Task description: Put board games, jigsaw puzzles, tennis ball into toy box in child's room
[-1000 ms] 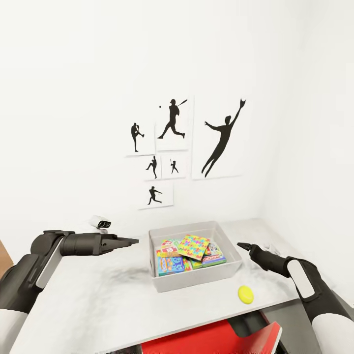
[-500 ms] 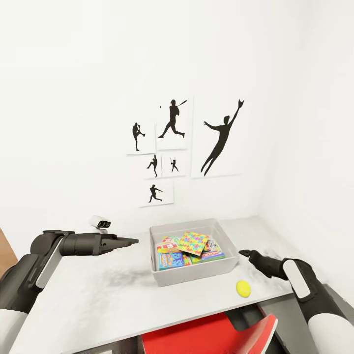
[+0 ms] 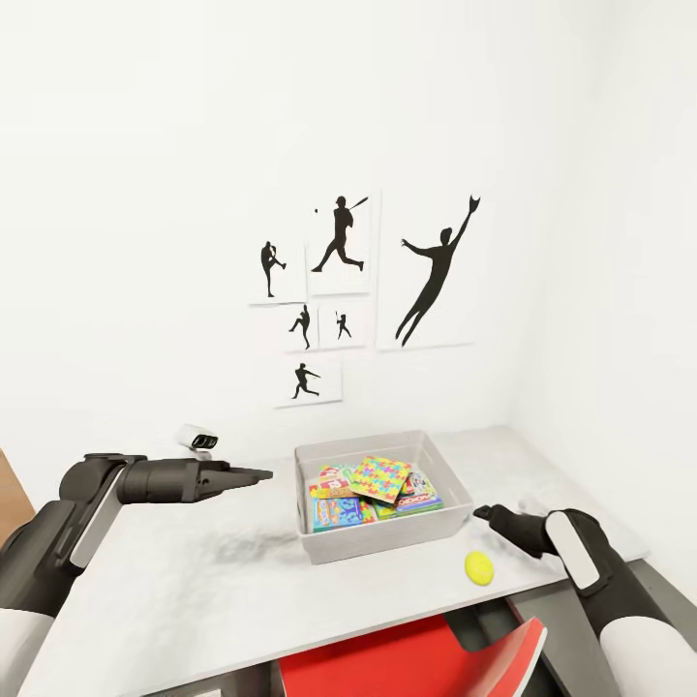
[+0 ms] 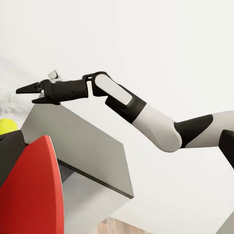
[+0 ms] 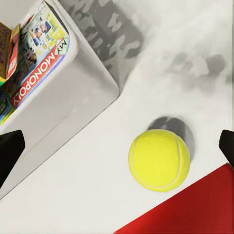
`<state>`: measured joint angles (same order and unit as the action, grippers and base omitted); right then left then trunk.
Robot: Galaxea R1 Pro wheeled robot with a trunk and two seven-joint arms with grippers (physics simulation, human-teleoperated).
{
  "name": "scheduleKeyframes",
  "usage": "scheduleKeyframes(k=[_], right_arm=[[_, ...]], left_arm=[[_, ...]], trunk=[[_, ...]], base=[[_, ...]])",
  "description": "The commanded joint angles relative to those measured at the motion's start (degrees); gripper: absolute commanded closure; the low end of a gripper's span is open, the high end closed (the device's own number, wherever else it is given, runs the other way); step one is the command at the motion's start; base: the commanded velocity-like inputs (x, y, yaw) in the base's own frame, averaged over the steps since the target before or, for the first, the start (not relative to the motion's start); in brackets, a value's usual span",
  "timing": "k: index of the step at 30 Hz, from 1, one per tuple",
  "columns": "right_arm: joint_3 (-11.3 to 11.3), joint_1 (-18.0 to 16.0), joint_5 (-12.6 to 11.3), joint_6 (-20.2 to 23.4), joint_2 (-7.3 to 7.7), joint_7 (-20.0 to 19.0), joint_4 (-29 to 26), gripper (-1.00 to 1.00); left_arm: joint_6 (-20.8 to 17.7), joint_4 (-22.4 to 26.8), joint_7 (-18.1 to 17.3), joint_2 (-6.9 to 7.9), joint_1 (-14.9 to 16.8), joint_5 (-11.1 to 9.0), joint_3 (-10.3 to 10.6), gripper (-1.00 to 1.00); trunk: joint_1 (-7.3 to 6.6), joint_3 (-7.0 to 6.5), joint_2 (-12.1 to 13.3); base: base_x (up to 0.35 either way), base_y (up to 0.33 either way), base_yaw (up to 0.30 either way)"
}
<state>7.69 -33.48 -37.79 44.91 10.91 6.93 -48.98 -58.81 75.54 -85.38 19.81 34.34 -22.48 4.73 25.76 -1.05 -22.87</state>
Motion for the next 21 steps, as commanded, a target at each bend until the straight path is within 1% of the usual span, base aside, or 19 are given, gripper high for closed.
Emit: scheduleKeyframes(k=[1,9,15,21], right_arm=[[0.0,0.0,-0.6,0.2,-0.06,0.8,-0.1,-1.00],[-0.8,0.0,-0.5,0.2,-1.05,3.1,-0.1,-1.00],[-2.7,0.0,-0.5,0.1,-1.44,5.3,-0.1,-1.00],[-4.7,0.0,-0.5,0.0,-1.91,8.5,-0.1,-1.00]], left_arm=[[-0.6,0.0,-0.1,0.05,0.0,-0.1,0.1,-1.00],[-0.6,0.0,-0.1,0.05,0.0,-0.1,0.1,-1.00],[-0.6,0.0,-0.1,0.05,0.0,-0.2,0.1,-1.00],[-0.6,0.0,-0.1,0.06,0.0,-0.1,0.1,-1.00]], trunk=[[0.02,0.03,0.0],[0.02,0.03,0.0],[0.02,0.03,0.0],[0.02,0.03,0.0]], base=[[0.000,0.000,0.000],[0.000,0.000,0.000],[0.000,0.000,0.000],[0.000,0.000,0.000]])
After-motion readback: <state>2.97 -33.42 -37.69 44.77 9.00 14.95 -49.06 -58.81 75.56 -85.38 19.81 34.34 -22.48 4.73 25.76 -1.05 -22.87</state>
